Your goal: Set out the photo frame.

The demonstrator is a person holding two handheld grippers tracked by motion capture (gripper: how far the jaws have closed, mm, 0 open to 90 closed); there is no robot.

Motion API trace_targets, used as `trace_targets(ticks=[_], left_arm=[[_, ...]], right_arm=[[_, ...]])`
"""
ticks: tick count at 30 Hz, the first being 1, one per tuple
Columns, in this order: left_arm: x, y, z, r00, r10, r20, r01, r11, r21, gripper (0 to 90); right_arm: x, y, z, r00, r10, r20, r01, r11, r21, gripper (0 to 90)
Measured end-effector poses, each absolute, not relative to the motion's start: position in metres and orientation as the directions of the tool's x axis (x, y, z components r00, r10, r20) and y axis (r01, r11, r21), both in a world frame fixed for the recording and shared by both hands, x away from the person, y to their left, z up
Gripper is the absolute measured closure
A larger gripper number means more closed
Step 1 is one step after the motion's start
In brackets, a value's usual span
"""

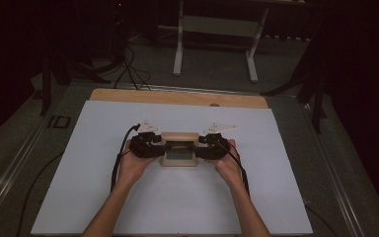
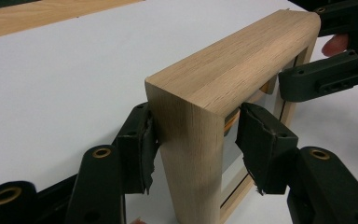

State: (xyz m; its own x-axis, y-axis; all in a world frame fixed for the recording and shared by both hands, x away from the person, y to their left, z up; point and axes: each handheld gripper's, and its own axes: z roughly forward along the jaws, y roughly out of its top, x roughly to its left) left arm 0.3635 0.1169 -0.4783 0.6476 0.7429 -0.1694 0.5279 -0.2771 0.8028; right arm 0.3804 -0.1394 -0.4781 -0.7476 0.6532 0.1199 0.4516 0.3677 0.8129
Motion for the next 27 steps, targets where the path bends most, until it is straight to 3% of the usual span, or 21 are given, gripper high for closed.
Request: trace_targets(ticks=[27], left_arm=[[0.3706,0.1202,-0.4809,0.67,0.715,-0.199,0.533,-0.278,0.799,47.8]], right_arm=[[0.3804,-0.1363,-0.4784,-0.731,0.671,0.125,0.474,0.367,0.8,46.7]])
